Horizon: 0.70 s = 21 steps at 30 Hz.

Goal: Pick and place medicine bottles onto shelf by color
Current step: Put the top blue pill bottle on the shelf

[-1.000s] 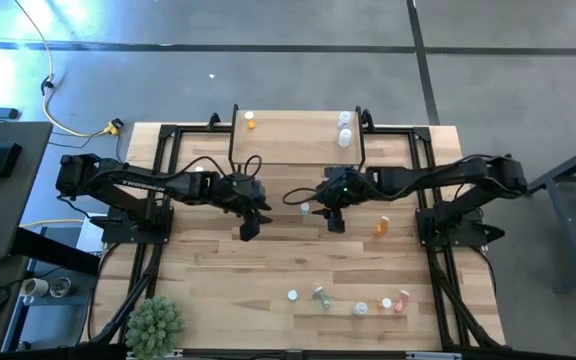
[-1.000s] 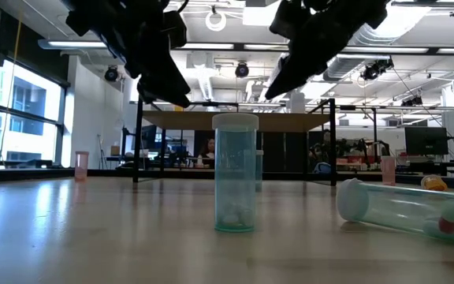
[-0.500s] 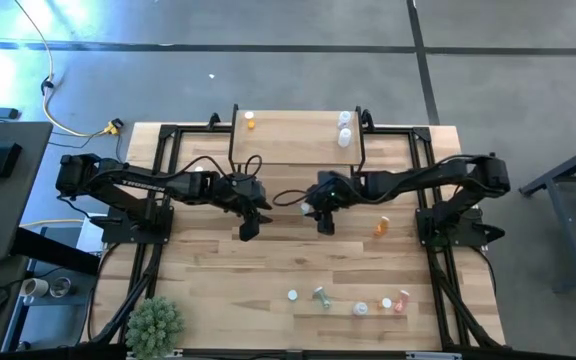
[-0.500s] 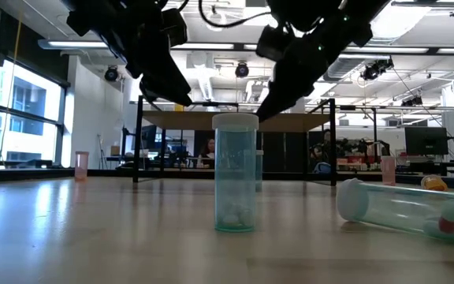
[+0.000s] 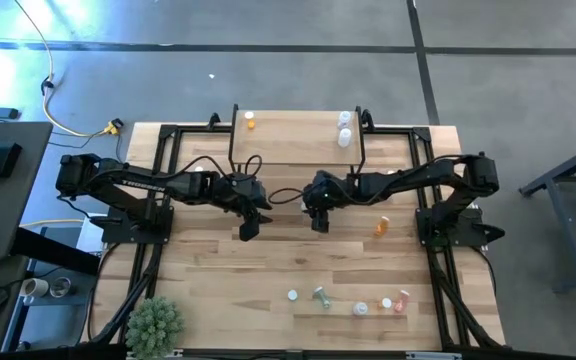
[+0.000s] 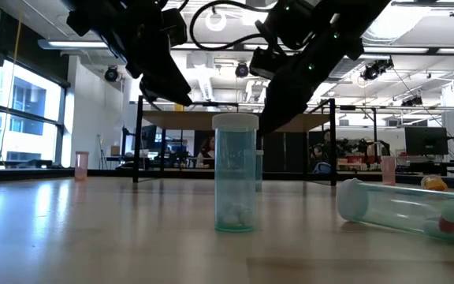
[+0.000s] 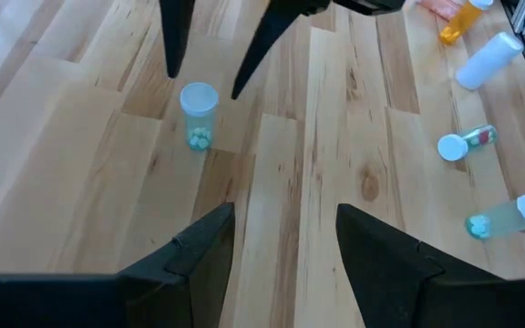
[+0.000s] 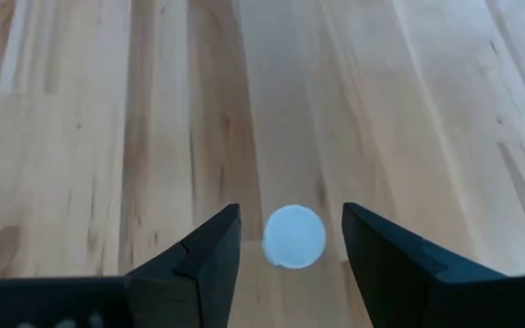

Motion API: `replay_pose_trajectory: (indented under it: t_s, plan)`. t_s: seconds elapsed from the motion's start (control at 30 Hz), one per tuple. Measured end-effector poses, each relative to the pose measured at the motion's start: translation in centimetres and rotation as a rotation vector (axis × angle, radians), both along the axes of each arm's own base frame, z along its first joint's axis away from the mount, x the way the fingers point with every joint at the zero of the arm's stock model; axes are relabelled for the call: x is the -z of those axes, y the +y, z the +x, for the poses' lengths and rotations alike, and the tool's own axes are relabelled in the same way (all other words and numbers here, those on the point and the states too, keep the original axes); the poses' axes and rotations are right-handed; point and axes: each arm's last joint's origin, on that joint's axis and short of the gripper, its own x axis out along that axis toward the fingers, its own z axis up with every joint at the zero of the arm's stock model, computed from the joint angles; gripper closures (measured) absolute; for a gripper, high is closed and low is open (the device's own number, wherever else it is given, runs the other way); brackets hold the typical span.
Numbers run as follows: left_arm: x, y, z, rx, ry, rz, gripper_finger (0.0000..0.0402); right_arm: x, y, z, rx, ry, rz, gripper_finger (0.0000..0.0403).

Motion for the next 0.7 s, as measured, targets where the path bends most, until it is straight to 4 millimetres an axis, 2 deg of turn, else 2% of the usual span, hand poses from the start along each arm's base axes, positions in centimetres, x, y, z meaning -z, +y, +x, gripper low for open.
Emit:
replay_pose_trajectory:
  t_s: [0.2, 0.47, 0.7]
  plan:
    - [0.0, 0.0, 0.0, 0.0, 0.0, 0.0, 0.0218, 0.1, -0.6, 0.0, 0.024, 0.0, 0.012, 0.0219]
    - [0.0, 0.0, 0.0, 0.0, 0.001, 0.0, 0.0218, 1.9, -0.6, 0.5, 0.029, 0.052, 0.029, 0.0219]
    - [0.0, 0.0, 0.0, 0.0, 0.001, 0.0, 0.0218, 2.2, -0.6, 0.6, 0.028, 0.054, 0.031, 0.022]
